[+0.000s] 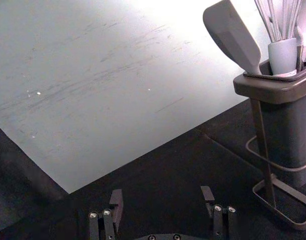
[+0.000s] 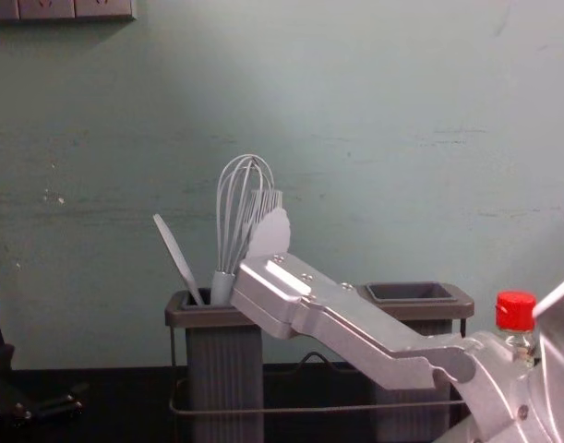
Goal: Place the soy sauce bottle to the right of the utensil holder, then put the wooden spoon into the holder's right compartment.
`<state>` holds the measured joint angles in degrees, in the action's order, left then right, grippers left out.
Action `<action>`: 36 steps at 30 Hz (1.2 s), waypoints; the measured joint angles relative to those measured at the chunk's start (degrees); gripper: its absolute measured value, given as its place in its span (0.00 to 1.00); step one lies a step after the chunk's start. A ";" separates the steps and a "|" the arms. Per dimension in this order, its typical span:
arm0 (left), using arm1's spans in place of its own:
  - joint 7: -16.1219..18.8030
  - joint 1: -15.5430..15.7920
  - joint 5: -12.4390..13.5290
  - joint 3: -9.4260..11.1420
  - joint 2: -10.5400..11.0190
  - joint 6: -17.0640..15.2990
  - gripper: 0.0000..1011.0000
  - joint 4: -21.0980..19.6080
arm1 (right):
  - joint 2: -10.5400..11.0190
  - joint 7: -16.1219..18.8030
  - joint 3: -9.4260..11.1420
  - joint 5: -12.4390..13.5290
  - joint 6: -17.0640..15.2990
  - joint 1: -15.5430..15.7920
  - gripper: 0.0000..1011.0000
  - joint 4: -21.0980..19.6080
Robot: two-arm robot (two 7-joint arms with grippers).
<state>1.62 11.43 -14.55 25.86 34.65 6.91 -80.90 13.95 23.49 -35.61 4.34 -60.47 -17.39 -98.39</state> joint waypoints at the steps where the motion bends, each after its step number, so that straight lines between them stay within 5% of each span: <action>1: 0.00 0.00 0.00 0.00 0.00 0.00 1.00 0.00 | -0.16 0.10 0.00 -0.23 -0.09 -0.11 0.99 0.19; 26: 0.00 0.00 0.00 0.00 0.00 0.00 1.00 0.00 | -2.53 1.62 0.58 -3.58 -0.71 -0.60 0.99 2.72; 36: 0.00 0.00 0.00 0.00 0.00 0.00 1.00 0.00 | -3.10 2.19 0.78 -4.88 -0.74 -0.50 0.83 3.08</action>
<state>1.62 11.43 -14.55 25.86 34.65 6.91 -80.90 10.85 25.68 -34.83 -0.53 -61.21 -17.89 -95.31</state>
